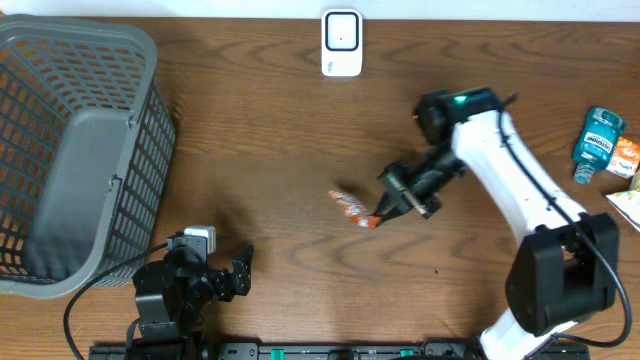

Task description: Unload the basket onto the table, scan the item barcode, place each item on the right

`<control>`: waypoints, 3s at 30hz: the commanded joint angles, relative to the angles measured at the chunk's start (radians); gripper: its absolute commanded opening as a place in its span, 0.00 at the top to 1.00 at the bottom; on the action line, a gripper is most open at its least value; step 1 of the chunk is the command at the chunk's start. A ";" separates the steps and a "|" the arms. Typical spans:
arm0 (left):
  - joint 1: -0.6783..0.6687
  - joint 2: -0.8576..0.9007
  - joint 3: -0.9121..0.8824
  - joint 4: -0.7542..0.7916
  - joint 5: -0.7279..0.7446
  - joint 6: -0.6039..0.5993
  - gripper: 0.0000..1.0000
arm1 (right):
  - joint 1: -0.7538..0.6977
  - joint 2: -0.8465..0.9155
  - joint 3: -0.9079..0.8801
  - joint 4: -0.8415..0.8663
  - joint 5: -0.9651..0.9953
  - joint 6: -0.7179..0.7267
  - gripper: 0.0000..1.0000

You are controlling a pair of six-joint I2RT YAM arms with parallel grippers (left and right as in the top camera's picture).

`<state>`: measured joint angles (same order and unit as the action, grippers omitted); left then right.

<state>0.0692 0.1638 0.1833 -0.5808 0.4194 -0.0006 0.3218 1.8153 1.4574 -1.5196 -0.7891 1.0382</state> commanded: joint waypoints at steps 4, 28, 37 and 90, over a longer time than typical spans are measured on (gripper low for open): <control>0.003 -0.001 0.001 -0.003 0.002 -0.001 0.02 | 0.055 0.008 -0.001 0.141 0.145 0.008 0.99; 0.003 -0.001 0.001 -0.003 0.002 -0.001 0.02 | 0.123 0.022 -0.081 0.439 0.674 -0.401 0.84; 0.003 -0.001 0.001 -0.003 0.002 -0.001 0.02 | 0.112 0.022 0.007 0.382 0.782 -0.515 0.21; 0.003 -0.001 0.001 -0.003 0.002 -0.001 0.02 | 0.250 0.241 -0.110 0.513 0.371 -1.153 0.99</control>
<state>0.0692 0.1638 0.1829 -0.5823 0.4194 -0.0006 0.6006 2.0029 1.3216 -0.9169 -0.0734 -0.0860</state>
